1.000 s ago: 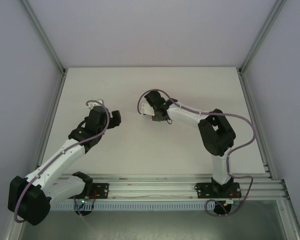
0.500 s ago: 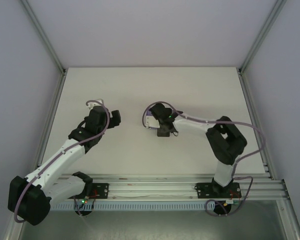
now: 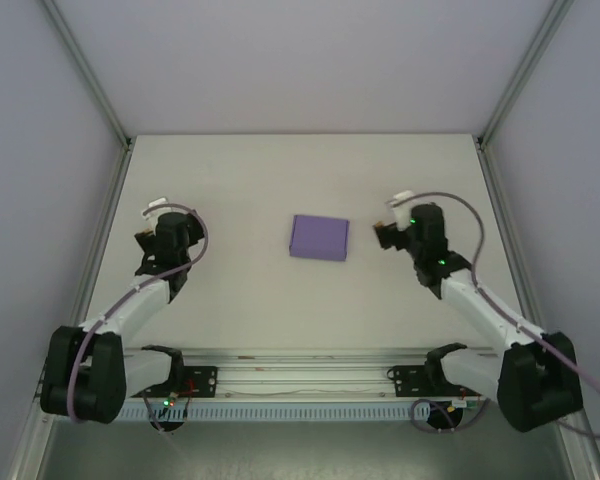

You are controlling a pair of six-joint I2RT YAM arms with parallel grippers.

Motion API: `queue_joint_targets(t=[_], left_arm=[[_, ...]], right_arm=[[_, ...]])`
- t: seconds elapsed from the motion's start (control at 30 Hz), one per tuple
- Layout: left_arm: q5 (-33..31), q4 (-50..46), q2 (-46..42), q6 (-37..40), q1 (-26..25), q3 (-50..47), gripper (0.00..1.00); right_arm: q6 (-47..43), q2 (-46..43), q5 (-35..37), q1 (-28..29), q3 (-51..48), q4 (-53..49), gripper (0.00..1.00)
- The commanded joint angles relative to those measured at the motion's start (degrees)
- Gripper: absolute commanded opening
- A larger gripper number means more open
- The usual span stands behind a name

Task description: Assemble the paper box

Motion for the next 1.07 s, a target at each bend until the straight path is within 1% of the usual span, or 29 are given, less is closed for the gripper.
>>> queue_joint_targets(t=[0.0, 0.03, 0.07, 0.13, 0.17, 0.2, 0.23, 0.27, 0.3, 0.33, 0.37, 0.4, 0.47, 0.5, 0.53, 0.6, 0.63, 0.67, 0.77, 0.83, 1.03], left_arm=[[-0.9, 20.5, 2.8, 7.6, 0.6, -4.6, 1.0], [0.2, 24.2, 4.3, 9.5, 0.7, -5.8, 1.0], [0.7, 23.9, 5.6, 10.8, 0.6, -5.4, 1.0], [-1.2, 26.0, 9.2, 10.8, 0.9, -5.5, 1.0], [-1.1, 29.5, 11.5, 11.0, 1.0, -6.5, 1.0], [-0.5, 36.5, 14.9, 11.7, 1.1, -8.6, 1.0], [0.4, 45.5, 18.4, 14.1, 1.3, -10.1, 1.0], [3.5, 42.1, 17.9, 14.0, 1.2, -9.6, 1.0], [6.6, 36.5, 16.4, 12.8, 1.9, -8.2, 1.0], [8.2, 39.3, 17.9, 12.1, 3.3, -8.7, 1.0], [11.1, 46.2, 20.2, 12.2, 4.6, -10.7, 1.0], [12.0, 49.6, 21.1, 12.4, 4.9, -12.2, 1.0], [11.9, 40.6, 18.7, 11.0, 5.2, -9.7, 1.0], [11.8, 43.7, 19.4, 11.6, 5.1, -10.4, 1.0], [11.8, 46.5, 20.3, 11.9, 5.1, -11.1, 1.0], [11.9, 42.4, 19.1, 11.4, 5.1, -10.1, 1.0], [11.8, 42.6, 19.1, 11.4, 5.0, -10.2, 1.0], [11.8, 44.8, 19.8, 11.8, 5.1, -10.7, 1.0], [11.8, 42.7, 19.1, 11.5, 5.1, -10.2, 1.0], [11.8, 44.0, 19.6, 11.7, 5.0, -10.5, 1.0], [11.8, 43.2, 19.4, 11.7, 5.0, -10.3, 1.0]], right_arm=[[15.5, -1.9, -0.9, -6.0, -6.8, 13.1, 1.0], [16.7, -1.7, -1.5, -7.9, -8.7, 16.1, 1.0], [17.8, -0.7, -1.7, -9.6, -10.8, 20.6, 1.0], [19.9, 2.6, -2.1, -12.5, -13.4, 27.6, 1.0], [21.5, 5.1, -2.2, -13.8, -14.3, 31.7, 1.0], [23.9, 8.4, -3.1, -15.2, -15.3, 36.5, 1.0], [25.4, 11.9, -5.0, -16.2, -15.9, 41.0, 1.0], [25.6, 16.3, -5.7, -16.5, -16.1, 45.2, 1.0], [25.3, 20.8, -5.4, -16.5, -15.2, 46.6, 1.0], [26.2, 25.9, -5.5, -16.6, -13.9, 51.8, 1.0], [26.1, 24.2, -5.8, -16.7, -12.3, 45.5, 1.0], [25.5, 21.4, -6.3, -17.0, -11.2, 38.9, 1.0], [26.0, 25.1, -7.4, -17.1, -13.2, 49.1, 1.0], [26.0, 23.7, -6.2, -17.1, -12.8, 45.8, 1.0], [26.2, 22.5, -4.9, -17.1, -10.8, 40.1, 1.0], [26.5, 23.9, -4.2, -16.9, -12.5, 45.5, 1.0], [26.6, 23.8, -4.2, -16.9, -12.3, 44.9, 1.0], [26.4, 23.2, -4.2, -16.9, -11.2, 41.8, 1.0], [26.5, 23.6, -4.2, -16.9, -11.9, 43.8, 1.0], [26.5, 23.2, -4.2, -16.9, -11.4, 42.0, 1.0], [26.4, 23.3, -4.2, -17.0, -11.5, 42.6, 1.0]])
